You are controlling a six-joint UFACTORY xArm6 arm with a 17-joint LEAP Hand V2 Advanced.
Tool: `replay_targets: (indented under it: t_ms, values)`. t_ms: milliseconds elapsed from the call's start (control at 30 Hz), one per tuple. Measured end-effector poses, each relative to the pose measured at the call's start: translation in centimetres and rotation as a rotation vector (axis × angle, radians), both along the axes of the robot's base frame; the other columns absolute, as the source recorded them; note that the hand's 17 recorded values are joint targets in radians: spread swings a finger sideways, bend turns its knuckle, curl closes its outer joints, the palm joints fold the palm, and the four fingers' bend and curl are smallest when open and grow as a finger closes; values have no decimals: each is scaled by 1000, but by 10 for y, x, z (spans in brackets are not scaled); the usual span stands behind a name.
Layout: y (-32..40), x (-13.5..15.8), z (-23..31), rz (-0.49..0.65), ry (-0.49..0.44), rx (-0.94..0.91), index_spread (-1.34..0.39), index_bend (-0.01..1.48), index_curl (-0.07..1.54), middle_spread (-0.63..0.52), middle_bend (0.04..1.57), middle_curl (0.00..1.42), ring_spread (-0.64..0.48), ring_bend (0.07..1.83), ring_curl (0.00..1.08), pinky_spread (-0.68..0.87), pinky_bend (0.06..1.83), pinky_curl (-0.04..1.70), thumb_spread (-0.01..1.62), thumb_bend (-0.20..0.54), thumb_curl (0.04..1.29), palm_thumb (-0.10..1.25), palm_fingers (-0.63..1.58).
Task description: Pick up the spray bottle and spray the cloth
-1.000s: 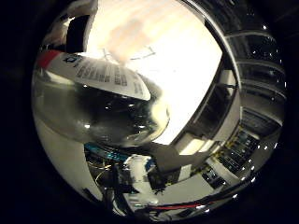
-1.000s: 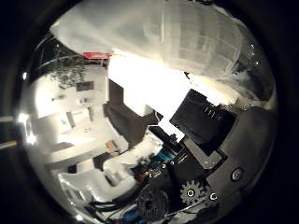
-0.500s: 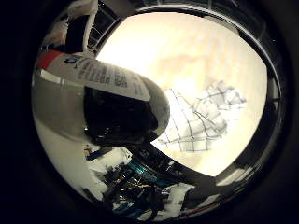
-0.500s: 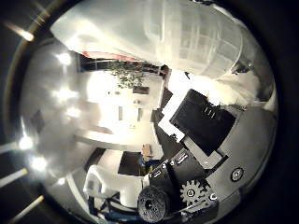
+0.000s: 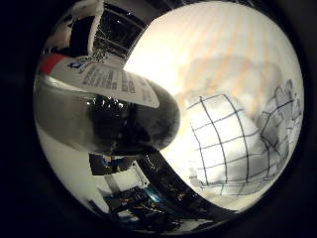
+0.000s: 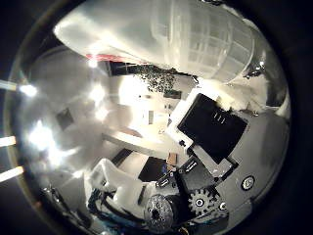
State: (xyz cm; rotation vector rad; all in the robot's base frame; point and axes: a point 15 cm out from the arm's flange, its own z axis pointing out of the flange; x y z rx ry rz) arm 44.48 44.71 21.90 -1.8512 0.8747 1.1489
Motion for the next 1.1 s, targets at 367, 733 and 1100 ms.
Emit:
replay_targets:
  t_ms: [367,733,1100]
  values:
    - [19,-22,-63,45,46,3,-184,1172,714,-57,1352,575,-150,1481,574,-184,987,1350,888,-14,852,1073,1210]
    - [31,-32,-104,65,83,-15,-184,1172,715,-57,1353,574,-150,1482,572,-182,988,1348,885,-13,859,1071,1210]
    - [40,-34,-114,93,55,-17,-178,1172,716,-57,1353,574,-150,1483,571,-181,989,1348,889,-13,851,1065,1209]
